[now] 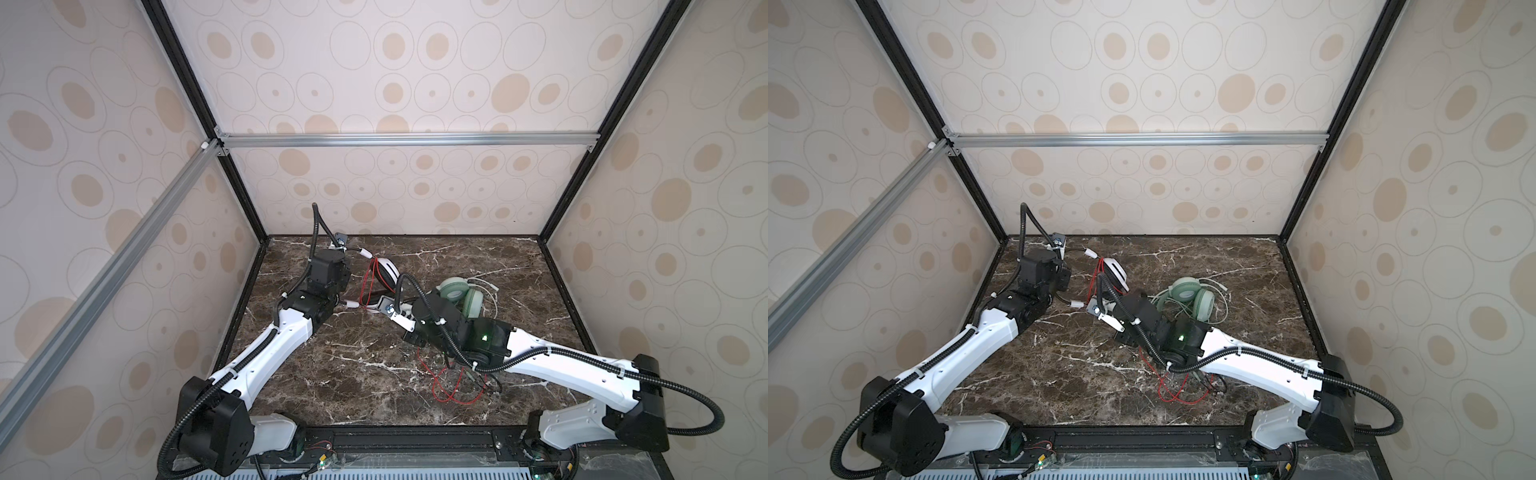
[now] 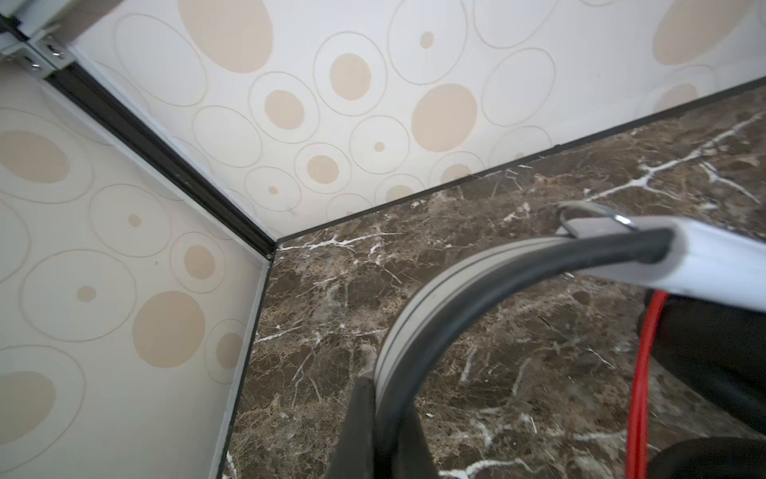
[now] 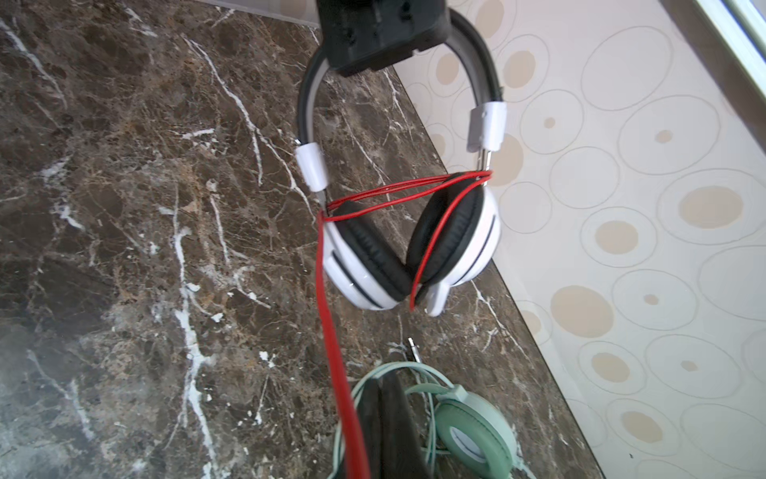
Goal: Wrap the headphones
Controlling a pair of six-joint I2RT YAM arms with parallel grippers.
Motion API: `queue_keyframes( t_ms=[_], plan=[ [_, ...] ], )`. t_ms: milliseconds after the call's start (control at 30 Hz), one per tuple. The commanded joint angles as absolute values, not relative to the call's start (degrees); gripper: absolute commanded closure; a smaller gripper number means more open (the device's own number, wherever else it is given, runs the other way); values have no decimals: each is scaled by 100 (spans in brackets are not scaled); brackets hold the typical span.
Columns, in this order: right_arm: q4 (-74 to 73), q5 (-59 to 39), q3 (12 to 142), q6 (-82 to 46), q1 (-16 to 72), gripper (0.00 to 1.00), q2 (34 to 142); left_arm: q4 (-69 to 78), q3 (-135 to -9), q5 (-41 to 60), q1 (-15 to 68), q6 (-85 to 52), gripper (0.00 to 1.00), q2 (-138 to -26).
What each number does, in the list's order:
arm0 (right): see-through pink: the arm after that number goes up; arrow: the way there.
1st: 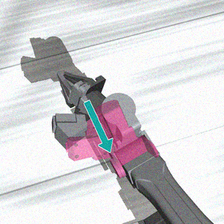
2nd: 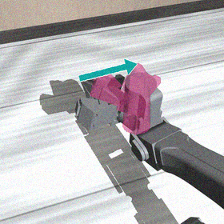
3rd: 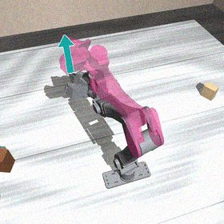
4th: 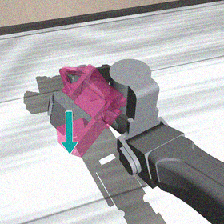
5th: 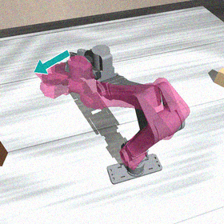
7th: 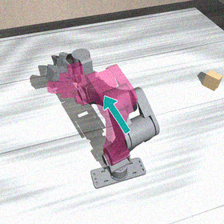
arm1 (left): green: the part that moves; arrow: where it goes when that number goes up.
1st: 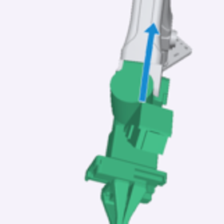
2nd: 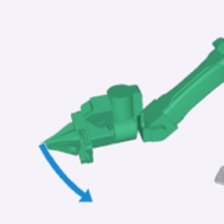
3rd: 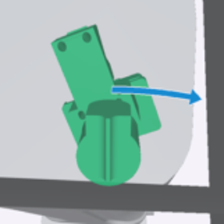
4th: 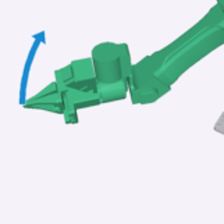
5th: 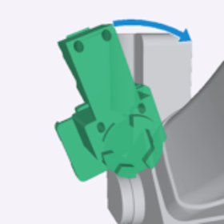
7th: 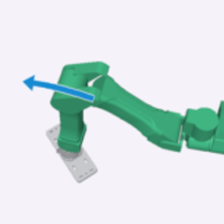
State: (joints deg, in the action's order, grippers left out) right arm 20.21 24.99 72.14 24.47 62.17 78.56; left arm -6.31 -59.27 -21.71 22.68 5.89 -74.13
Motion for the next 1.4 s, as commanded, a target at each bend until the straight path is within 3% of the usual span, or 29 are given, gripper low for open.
queue_keyframes(
  t_ms=[0, 133, 500, 1067, 1367],
  plan=[
    [2411, 2639, 7628, 2937, 5992, 100, 8006, -773, -6016, -1271, 2311, 719, 100, -7110],
    [2373, 2719, 7855, 3087, 5679, 97, 8147, -1339, -5967, -826, 2320, 655, 100, -6989],
    [1962, 1740, 7812, 2810, 4920, 92, 8287, -1703, -5692, 1294, 2374, 418, 100, -6056],
    [1443, -57, 7227, 1464, 3843, 89, 8111, -1974, -6098, 2472, 2382, 251, 100, -5493],
    [259, -1175, 6341, 560, 3702, 84, 7649, -1728, -6766, 2903, 2382, -125, 100, -5466]
  ],
)
